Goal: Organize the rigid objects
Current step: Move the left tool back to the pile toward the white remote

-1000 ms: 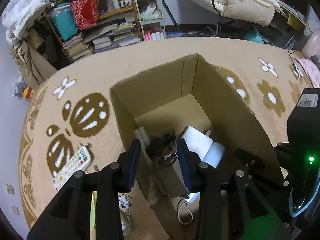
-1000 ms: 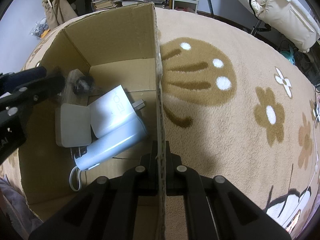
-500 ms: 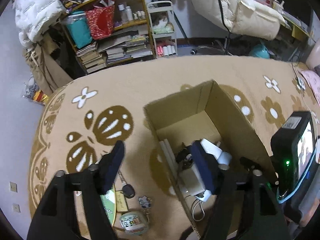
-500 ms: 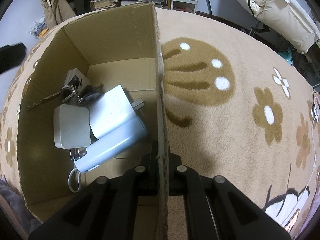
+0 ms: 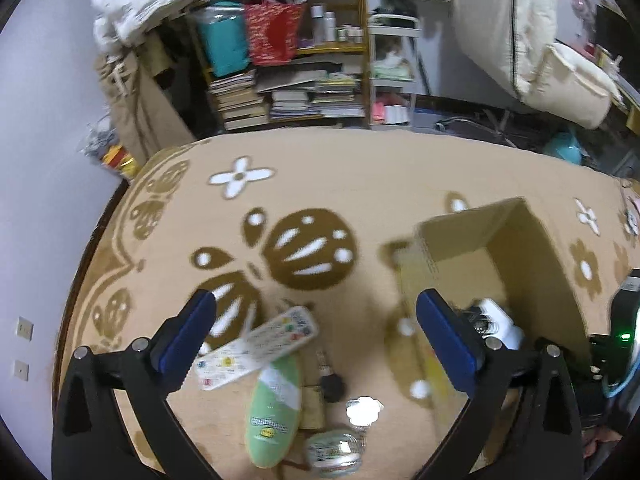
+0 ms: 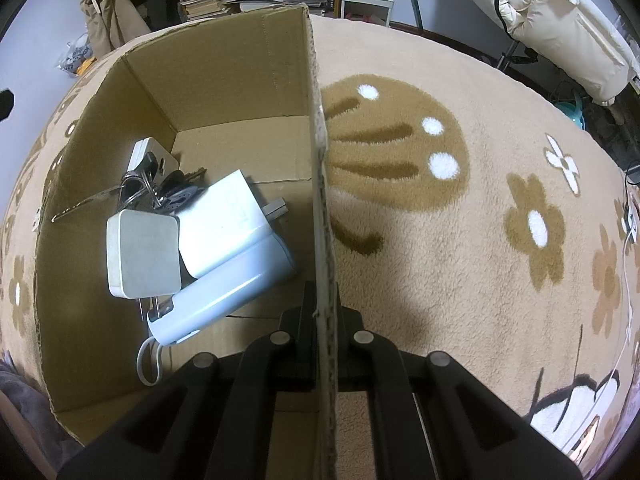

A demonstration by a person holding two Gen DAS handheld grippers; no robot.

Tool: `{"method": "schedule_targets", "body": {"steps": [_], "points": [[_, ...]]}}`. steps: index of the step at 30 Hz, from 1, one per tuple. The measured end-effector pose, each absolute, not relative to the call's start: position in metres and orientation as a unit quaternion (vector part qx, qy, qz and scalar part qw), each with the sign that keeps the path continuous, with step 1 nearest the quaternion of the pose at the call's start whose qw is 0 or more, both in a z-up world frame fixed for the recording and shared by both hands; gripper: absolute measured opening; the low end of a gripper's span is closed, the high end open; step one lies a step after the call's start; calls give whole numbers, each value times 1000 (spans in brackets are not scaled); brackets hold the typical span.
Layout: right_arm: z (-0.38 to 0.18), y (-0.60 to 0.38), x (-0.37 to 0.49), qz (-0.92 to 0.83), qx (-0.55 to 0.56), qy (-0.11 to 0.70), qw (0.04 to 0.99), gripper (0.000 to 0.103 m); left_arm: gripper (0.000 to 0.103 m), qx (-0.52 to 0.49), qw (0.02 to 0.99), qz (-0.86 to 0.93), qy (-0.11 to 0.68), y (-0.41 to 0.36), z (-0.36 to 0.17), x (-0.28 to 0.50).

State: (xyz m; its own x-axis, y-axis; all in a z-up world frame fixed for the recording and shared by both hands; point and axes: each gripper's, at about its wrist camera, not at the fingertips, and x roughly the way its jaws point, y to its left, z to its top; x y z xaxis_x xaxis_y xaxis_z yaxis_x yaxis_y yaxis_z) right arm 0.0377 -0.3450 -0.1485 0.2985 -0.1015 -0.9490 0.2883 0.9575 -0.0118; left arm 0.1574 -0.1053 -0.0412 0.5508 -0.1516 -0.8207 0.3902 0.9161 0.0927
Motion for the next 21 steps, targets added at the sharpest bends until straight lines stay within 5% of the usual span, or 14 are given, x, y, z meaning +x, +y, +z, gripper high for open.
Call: {"method": "schedule_targets", "body": {"steps": [21], "points": [[-150, -341, 36, -122, 80, 581, 800, 5, 100, 92, 810, -98, 571, -35, -136, 209]]}}
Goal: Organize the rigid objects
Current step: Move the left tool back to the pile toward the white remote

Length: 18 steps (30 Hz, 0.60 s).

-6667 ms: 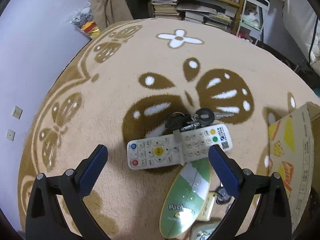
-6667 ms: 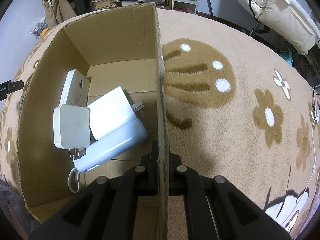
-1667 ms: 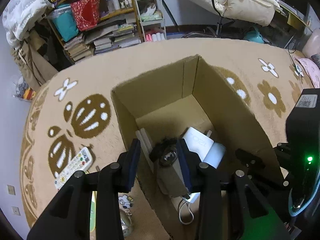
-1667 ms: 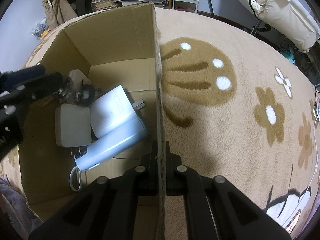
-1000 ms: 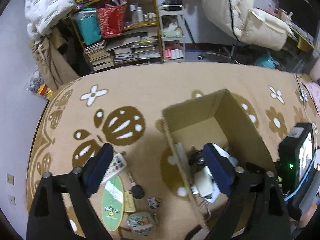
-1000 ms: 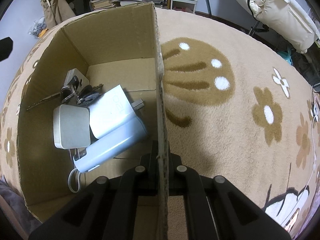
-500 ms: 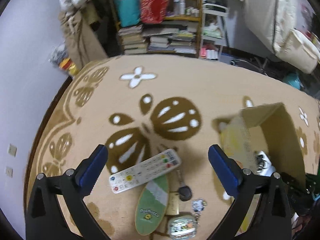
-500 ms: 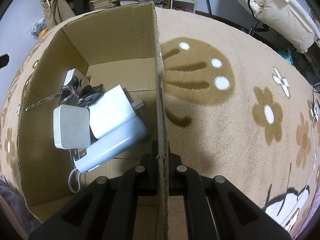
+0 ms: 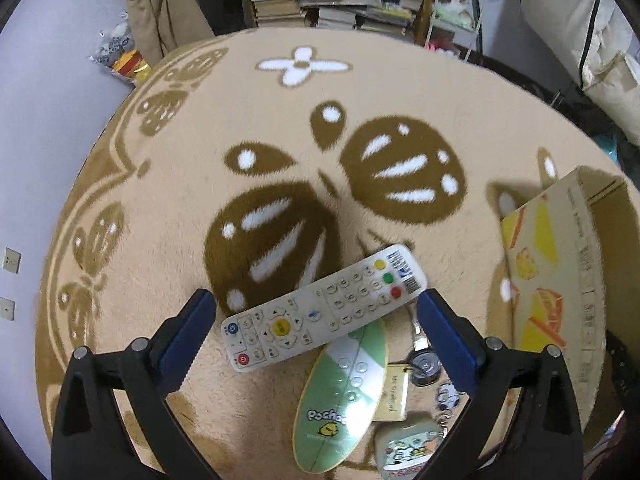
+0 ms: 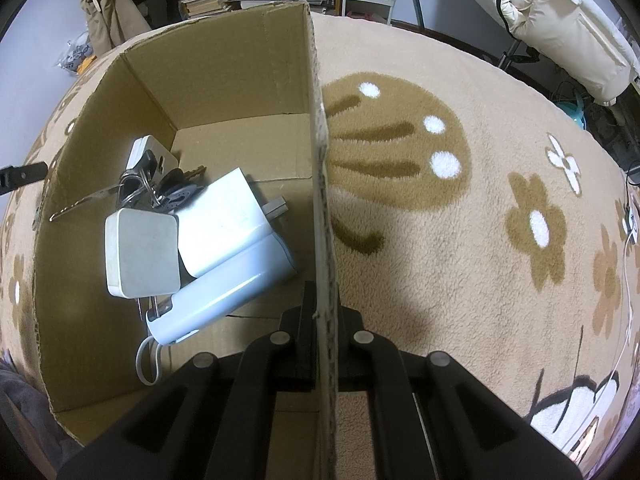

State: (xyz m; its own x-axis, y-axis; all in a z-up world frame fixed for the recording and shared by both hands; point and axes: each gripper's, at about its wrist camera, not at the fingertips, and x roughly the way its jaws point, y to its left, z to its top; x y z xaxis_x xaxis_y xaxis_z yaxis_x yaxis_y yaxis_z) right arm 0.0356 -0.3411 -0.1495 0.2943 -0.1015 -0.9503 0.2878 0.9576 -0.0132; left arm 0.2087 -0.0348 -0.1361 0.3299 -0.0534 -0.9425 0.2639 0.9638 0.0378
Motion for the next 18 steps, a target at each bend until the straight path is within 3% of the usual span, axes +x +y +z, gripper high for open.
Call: {"method": "schedule_targets", "body": {"steps": [18], "points": [[-151, -339, 36, -121, 78, 583, 800, 5, 100, 130, 770, -80, 620, -37, -181, 212]]}}
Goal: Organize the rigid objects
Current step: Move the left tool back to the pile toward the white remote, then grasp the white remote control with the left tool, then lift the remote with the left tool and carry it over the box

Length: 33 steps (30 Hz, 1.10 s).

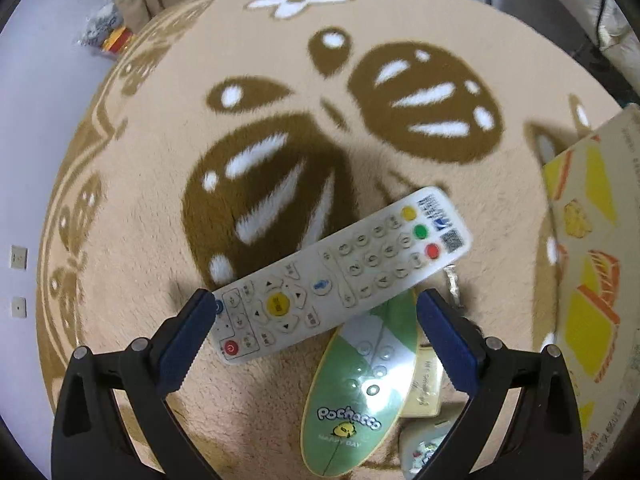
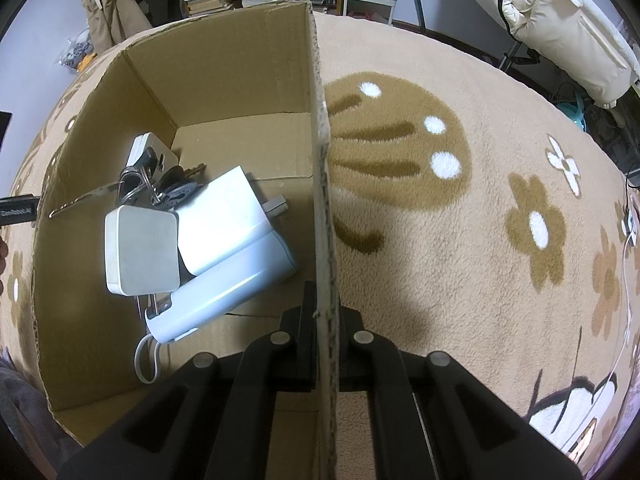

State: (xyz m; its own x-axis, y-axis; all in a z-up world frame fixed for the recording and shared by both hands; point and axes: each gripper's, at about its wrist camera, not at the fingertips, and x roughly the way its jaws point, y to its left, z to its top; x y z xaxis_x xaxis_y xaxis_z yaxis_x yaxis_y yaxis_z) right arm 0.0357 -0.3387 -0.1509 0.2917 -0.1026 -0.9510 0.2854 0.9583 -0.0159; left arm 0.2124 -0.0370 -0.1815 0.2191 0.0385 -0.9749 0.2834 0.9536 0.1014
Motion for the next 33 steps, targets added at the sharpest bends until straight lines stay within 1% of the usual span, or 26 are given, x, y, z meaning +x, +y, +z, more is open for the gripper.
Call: {"method": "schedule_targets", "body": {"steps": [11, 15, 18, 19, 20, 21, 22, 23, 24, 25, 26, 28, 30, 33], "points": [[-152, -340, 38, -120, 80, 585, 798, 5, 101, 175, 803, -13, 569, -46, -192, 229], [-151, -341, 40, -120, 81, 585, 798, 5, 101, 137, 808, -15, 573, -40, -197, 232], [-151, -341, 40, -120, 80, 586, 798, 5, 97, 96, 803, -25, 588, -28, -202, 238], [-151, -341, 40, -120, 80, 586, 798, 5, 94, 77, 804, -24, 589, -23, -202, 239], [-152, -341, 40, -120, 81, 586, 798, 5, 89, 73, 806, -19, 587, -22, -201, 238], [-152, -342, 40, -120, 83, 586, 797, 5, 86, 72, 806, -17, 588, -22, -199, 238], [-152, -342, 40, -120, 84, 586, 797, 5, 80, 74, 805, -16, 588, -24, -197, 237], [-151, -342, 40, -119, 85, 586, 797, 5, 68, 76, 805, -17, 588, -26, -195, 235], [-152, -342, 40, -119, 84, 586, 797, 5, 61, 81, 805, -16, 587, -28, -192, 234], [-152, -342, 41, -119, 84, 586, 797, 5, 49, 84, 807, -13, 584, -29, -189, 233], [-152, -342, 41, -119, 83, 586, 797, 5, 44, 80, 808, -12, 584, -29, -186, 232], [-153, -343, 41, -119, 85, 586, 797, 5, 39, 52, 808, 0, 587, -24, -180, 230], [-153, -344, 41, -118, 88, 586, 796, 5, 39, 31, 806, 2, 591, -19, -176, 229], [-153, -345, 41, -118, 86, 586, 797, 5, 39, 29, 803, -4, 595, -17, -180, 228]]}}
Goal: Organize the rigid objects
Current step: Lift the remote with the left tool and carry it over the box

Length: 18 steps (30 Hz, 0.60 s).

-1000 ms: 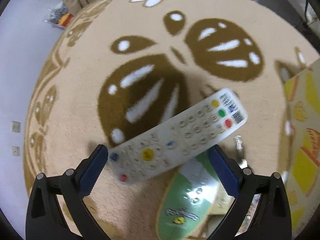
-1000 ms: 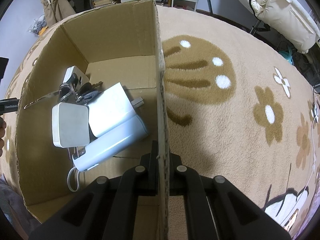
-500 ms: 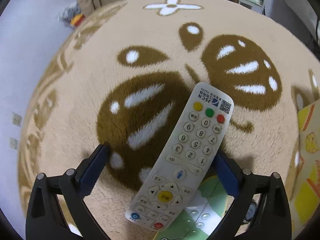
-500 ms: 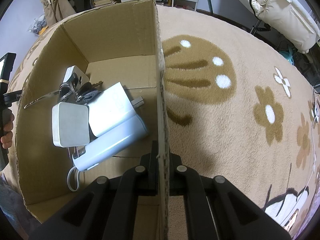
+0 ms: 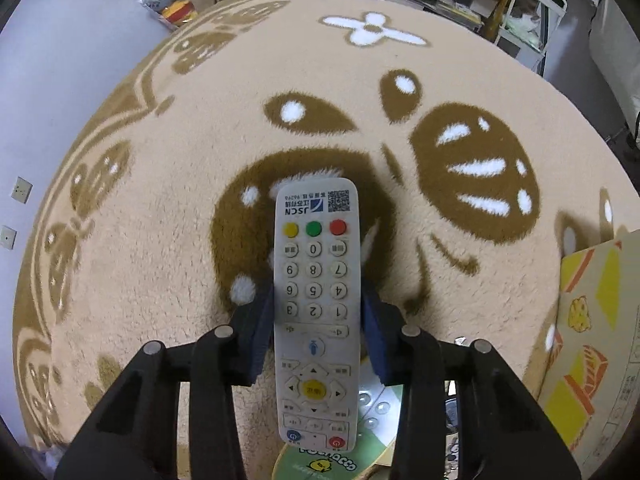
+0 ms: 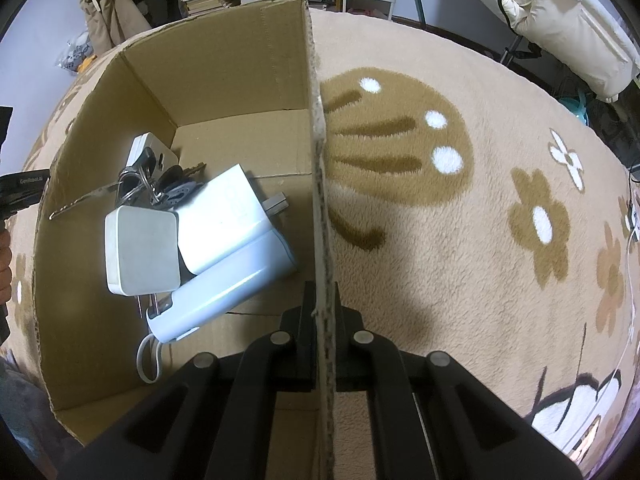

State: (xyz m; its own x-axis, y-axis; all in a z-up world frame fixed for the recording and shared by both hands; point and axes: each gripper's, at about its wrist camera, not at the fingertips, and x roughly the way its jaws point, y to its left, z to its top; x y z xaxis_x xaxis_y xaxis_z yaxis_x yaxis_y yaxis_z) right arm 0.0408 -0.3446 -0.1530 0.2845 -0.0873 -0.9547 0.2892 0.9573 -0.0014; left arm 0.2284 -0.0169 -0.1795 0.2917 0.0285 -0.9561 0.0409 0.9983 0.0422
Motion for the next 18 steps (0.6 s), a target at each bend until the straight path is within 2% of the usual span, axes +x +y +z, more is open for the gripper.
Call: {"method": "schedule_targets", "body": {"steps": [18], "points": [[-153, -343, 40, -118, 84, 586, 797, 5, 39, 29, 844, -23, 535, -42, -115, 205]]}}
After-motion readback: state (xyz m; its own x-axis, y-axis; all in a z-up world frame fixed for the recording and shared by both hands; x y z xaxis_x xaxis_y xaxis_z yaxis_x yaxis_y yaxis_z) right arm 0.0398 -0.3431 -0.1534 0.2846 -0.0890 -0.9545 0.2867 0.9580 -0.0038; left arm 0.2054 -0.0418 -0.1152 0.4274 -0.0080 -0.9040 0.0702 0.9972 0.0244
